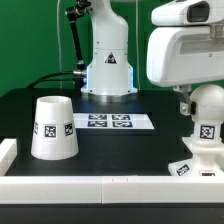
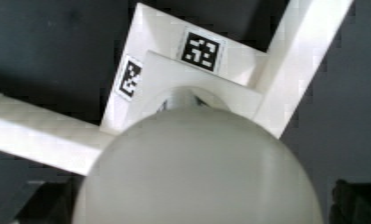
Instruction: Assemble lamp
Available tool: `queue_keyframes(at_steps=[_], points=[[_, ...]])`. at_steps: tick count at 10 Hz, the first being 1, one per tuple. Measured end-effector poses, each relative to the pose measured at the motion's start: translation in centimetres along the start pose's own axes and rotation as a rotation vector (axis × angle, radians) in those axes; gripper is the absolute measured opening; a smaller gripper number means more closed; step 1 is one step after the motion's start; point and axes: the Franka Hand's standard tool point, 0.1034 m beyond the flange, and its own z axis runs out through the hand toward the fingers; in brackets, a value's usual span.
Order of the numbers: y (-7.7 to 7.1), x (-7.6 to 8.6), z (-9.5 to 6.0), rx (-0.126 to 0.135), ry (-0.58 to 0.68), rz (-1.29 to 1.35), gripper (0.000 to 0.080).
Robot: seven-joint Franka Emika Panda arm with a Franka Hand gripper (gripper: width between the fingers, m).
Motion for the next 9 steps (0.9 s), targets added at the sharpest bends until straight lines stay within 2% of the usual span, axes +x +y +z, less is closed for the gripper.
queue_keyframes(at_steps=[4, 8, 9], points=[[0.39, -0.02, -0.05, -0.013, -0.001, -0.268, 0.0699], [0.26, 0.09, -0.06, -0.046, -0.023, -0.574, 0.0699], [0.28, 0.06, -0.03, -0.047, -0.026, -0.623, 0.0699]])
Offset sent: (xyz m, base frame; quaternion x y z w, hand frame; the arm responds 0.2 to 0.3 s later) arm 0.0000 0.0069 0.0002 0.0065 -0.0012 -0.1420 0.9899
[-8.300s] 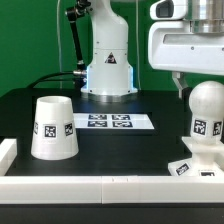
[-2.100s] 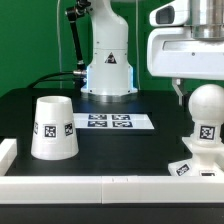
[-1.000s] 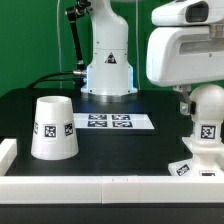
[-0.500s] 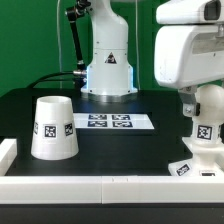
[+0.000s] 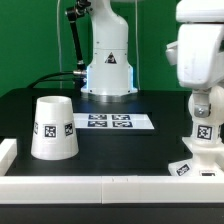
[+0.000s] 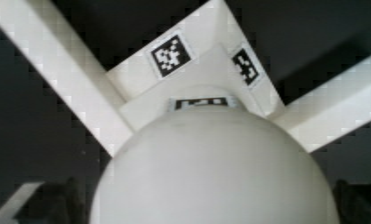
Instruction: Assemble lamp
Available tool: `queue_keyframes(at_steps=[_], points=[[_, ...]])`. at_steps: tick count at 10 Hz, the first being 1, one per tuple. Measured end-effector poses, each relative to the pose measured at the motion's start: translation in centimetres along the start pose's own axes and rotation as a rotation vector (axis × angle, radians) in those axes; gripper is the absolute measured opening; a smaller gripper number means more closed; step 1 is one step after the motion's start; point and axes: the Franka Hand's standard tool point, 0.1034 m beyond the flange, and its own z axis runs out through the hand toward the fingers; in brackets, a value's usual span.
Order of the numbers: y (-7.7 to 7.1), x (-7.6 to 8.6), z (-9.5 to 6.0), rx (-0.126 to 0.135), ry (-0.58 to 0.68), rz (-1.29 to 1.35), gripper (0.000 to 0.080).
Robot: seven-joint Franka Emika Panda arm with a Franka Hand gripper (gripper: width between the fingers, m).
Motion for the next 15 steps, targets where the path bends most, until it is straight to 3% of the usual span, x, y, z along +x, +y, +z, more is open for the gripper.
queue_keyframes(at_steps=[7, 8, 9, 12, 13, 15], points=[[0.1, -0.3, 0.2, -0.024, -0.051, -0.316, 0.0699], [0.1, -0.4, 0.2, -0.024, -0.051, -0.315, 0.0699], [0.1, -0.4, 0.2, -0.024, -0.051, -0.312, 0.0583], [0.2, -0.6, 0.2, -0.024, -0.05, -0.274, 0.0577], [0.7, -1.4, 0.2, -0.024, -0.051, -0.246, 0.0577], [0.8, -1.7, 0.2, -0.024, -0.048, -0.015, 0.0577]])
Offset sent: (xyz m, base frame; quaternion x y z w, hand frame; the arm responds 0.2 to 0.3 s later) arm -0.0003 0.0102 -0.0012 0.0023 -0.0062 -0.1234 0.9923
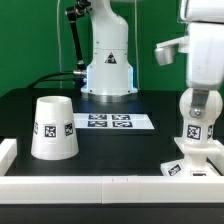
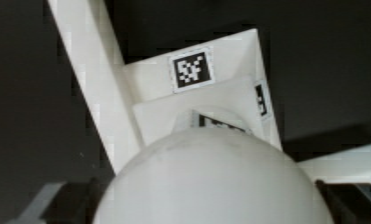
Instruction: Assemble lamp
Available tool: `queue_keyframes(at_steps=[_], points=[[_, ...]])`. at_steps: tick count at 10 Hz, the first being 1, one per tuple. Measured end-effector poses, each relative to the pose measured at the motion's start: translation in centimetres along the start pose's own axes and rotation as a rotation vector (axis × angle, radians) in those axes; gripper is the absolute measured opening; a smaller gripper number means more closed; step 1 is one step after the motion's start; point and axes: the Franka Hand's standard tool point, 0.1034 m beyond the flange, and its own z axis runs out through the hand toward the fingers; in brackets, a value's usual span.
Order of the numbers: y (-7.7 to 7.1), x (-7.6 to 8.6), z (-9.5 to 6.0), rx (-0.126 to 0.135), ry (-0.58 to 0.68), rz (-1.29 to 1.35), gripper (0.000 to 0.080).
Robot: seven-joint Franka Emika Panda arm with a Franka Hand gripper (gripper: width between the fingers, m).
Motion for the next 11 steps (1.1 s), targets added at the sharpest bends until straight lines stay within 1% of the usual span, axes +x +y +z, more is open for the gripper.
queue_keyframes(at_steps=[1, 2, 3, 5, 7, 11], points=[[-0.06, 0.07, -0.01, 0.001, 0.001, 0.128, 0.0578], [-0.08, 0.12, 0.0, 0.003, 0.004, 0.178, 0.0578], [-0.08, 0.12, 0.0, 0.008, 0.008, 0.286, 0.0579], [-0.11, 0.12, 0.01, 0.022, 0.018, 0.441, 0.0579], [-0.24, 0.33, -0.01, 0.037, 0.025, 0.675, 0.0579], [-0.3, 0.43, -0.02, 0.043, 0.021, 0.971, 0.0579]])
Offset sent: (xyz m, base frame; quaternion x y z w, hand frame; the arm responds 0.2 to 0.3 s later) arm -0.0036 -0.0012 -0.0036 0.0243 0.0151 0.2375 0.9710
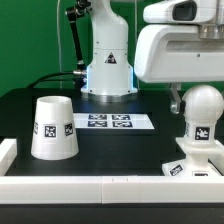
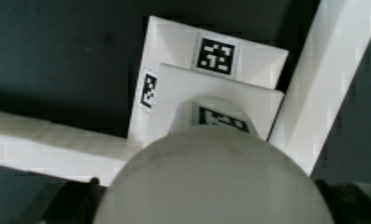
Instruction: Assemble lamp
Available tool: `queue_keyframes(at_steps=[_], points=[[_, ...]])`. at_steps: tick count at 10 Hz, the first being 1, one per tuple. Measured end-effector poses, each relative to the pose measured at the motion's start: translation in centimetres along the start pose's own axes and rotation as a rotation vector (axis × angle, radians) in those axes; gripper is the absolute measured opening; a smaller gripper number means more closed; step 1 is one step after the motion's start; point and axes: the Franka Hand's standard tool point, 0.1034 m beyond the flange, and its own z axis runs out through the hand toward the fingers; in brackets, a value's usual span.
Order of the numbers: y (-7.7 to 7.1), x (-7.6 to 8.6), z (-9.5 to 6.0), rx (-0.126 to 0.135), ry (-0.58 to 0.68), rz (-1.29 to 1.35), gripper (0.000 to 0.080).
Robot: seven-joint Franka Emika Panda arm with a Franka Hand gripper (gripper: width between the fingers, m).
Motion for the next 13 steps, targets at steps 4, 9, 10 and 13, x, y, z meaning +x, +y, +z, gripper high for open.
queue_keyframes(at_steps=[4, 9, 10, 13], points=[[-0.2, 0.0, 0.0, 0.016, 0.002, 0.252, 0.0579], [-0.8, -0.4, 0.0, 0.098, 0.01, 0.881, 0.0579], [-0.8, -0.3, 0.0, 0.109, 0.003, 0.951, 0.0579], [-1.1, -0.3, 0.0, 0.117, -0.008, 1.086, 0.0579]])
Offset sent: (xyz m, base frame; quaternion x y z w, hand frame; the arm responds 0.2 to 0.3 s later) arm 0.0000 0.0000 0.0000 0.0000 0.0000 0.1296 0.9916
